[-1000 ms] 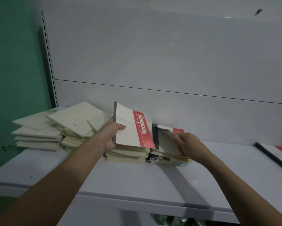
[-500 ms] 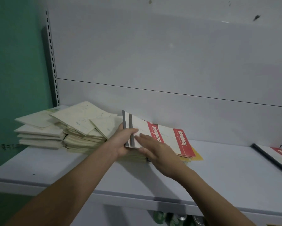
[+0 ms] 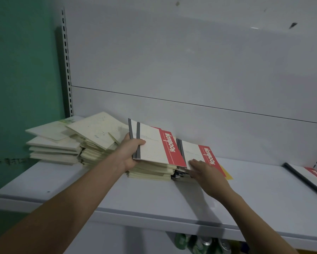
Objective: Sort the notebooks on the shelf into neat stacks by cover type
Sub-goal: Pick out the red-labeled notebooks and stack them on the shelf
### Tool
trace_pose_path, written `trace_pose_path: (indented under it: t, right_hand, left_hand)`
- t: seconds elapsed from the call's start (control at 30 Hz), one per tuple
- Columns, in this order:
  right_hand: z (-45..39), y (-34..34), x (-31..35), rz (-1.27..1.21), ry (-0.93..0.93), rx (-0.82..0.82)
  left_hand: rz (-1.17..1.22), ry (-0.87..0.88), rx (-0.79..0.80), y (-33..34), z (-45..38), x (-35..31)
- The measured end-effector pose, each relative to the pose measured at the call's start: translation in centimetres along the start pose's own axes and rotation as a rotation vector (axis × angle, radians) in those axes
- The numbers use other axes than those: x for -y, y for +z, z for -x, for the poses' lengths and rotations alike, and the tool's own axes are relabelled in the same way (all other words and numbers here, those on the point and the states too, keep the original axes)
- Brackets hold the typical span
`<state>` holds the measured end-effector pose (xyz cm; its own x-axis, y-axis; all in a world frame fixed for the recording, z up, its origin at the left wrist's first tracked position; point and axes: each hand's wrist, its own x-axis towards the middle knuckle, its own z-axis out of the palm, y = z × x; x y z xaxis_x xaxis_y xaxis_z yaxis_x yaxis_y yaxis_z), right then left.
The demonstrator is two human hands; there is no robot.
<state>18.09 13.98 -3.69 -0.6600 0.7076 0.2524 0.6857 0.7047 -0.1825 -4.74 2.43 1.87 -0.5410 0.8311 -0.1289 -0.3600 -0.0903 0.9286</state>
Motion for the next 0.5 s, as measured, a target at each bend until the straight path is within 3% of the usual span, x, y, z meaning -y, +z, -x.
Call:
trace_pose_path:
  t: [0.13,0.2,0.33,0.5]
  right_hand:
    - [0.5,0.0,0.3,0.176,-0.007,-0.045]
    - [0.8,-0.2,0.8,0.042,0.069,-0.107]
    - [1.6,-1.1,2.7,-0.399,0.204,-0.421]
    - [4.3,-1.2,7.4,-0.483,0.09,-0.519]
  left_hand:
    - [0.004,0.004,0.01,-0.6,0.2,0.1]
    - [0.002,0.011,0.018,-1.0,0.3,-0.3]
    - [-0.004,0.013,0.054,-1.1,0.4,-0.2]
    - [-0.036,0.015,0.105,1.0,1.7,2.5]
